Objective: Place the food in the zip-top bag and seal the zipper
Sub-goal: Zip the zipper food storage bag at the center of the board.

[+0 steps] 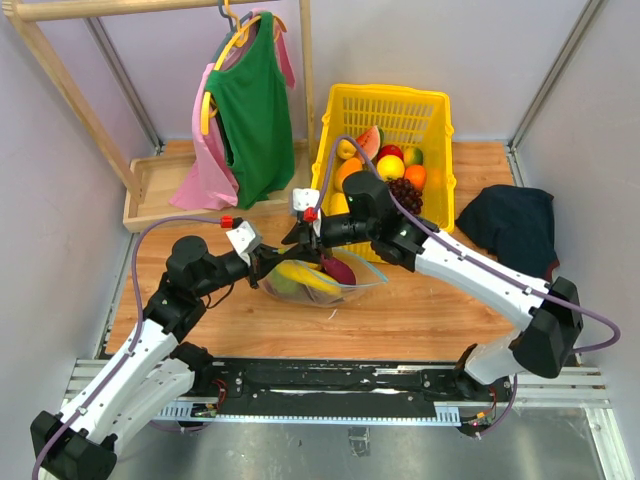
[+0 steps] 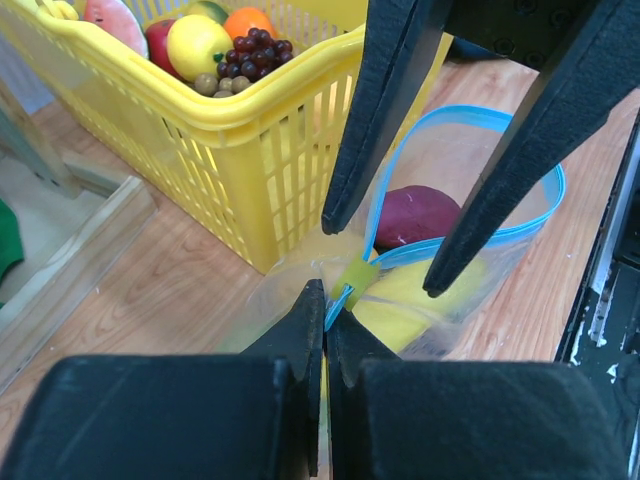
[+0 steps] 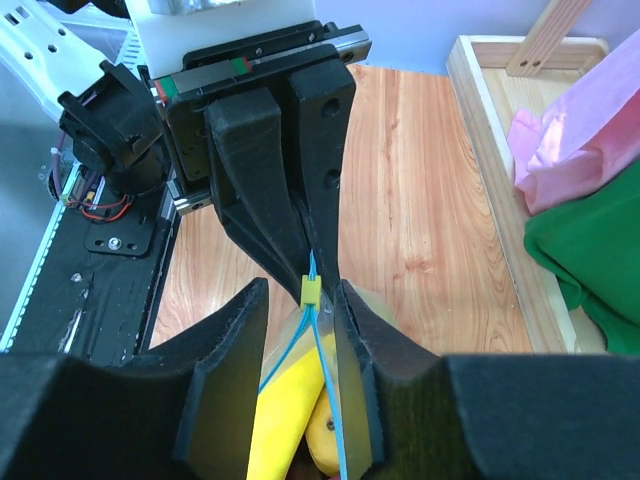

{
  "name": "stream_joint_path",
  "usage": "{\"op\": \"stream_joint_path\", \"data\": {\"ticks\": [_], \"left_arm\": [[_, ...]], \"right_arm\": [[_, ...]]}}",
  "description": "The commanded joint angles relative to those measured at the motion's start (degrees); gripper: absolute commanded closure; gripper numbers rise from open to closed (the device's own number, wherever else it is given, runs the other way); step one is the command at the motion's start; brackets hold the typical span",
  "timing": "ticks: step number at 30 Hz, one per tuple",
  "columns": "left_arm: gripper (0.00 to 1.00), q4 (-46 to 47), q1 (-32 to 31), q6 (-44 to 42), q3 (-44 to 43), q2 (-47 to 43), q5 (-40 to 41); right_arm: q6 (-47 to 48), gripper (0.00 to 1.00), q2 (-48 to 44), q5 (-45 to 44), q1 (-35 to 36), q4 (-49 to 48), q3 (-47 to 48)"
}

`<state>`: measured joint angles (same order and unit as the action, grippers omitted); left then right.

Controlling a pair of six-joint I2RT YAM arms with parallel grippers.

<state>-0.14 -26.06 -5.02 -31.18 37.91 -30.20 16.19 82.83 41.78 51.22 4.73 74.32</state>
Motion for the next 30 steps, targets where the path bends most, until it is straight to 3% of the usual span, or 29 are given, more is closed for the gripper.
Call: {"op": "stream_joint_path", "data": {"ticks": [1, 11, 23, 30], "left_arm": [[0.99, 3.0, 0.2, 0.5, -1.8, -0.8, -1.4], [0.99, 2.9, 0.2, 0.6, -1.9, -0.6, -1.4], [1.0, 2.2, 0.2, 1.4, -2.6, -0.1, -0.2], [0.99, 1.9, 0.2, 1.8, -2.9, 0.2, 0.8]], "right_arm": [[1.2, 0.68, 0.9, 1.6, 1.0, -1.2, 2.5], [3.1, 0.73, 2.4, 1.4, 1.6, 1.8, 3.7], [6.6, 0.93, 2.3, -5.5, 1.6, 7.4, 3.8], [7.6, 0.98, 0.5, -10.5, 1.6, 8.3, 1.7]]}}
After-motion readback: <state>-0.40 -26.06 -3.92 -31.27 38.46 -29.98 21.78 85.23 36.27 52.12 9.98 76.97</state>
